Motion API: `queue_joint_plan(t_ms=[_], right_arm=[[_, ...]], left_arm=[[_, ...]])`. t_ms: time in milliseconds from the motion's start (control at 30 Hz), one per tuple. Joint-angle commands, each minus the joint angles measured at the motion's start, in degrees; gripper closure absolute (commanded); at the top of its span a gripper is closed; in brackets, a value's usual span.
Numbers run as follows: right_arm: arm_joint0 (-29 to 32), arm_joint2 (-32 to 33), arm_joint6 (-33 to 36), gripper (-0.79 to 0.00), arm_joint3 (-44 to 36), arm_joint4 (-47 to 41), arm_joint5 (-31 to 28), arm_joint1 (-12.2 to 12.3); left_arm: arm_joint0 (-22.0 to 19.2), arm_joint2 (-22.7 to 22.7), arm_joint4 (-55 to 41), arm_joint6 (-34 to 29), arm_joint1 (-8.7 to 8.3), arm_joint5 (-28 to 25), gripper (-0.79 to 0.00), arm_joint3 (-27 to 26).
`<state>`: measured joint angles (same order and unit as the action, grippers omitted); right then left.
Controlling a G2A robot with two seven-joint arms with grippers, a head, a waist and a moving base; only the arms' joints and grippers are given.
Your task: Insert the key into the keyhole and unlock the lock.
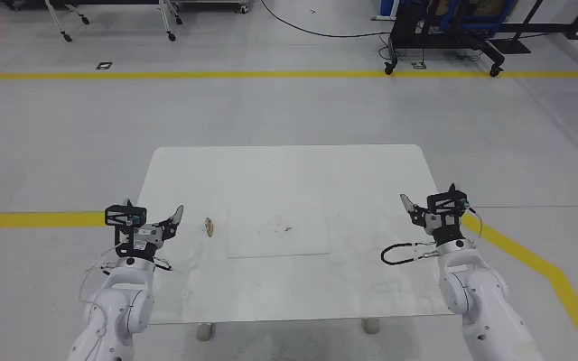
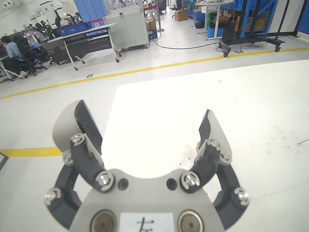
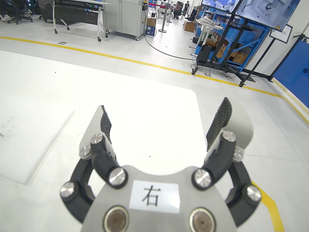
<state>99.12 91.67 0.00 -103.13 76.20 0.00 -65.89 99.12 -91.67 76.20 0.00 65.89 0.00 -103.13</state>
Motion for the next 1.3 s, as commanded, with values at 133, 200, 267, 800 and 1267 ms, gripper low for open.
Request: queue_joint_plan(t_ms=[133,200,267,800,1267], right_arm=[[-2.90,-4.32,3.31,-0.785,2.28,2.97,-4.58,-0.11],[-5.31,-6.95,4.86,-0.785,3.82,3.43,-7.21,-0.27],[-7.42,-9.59,6.10,-0.785,5.25,3.98,-10.05,-0.44],[-23.55,-25.62,11.81,-0.785,20.69,-4.84,-35.18,-2.38],[-36.60,-37.52,13.92,-0.428,34.98,-7.69,-44.57,-5.31]], left_arm=[[0.00,0.00,0.00,0.00,0.00,0.00,-0.785,0.00],[0.00,0.00,0.00,0.00,0.00,0.00,-0.785,0.00],[0.00,0.00,0.00,0.00,0.00,0.00,-0.785,0.00],[0.00,0.00,0.00,0.00,0.00,0.00,-0.785,0.00],[0.00,0.00,0.00,0.00,0.00,0.00,-0.785,0.00]])
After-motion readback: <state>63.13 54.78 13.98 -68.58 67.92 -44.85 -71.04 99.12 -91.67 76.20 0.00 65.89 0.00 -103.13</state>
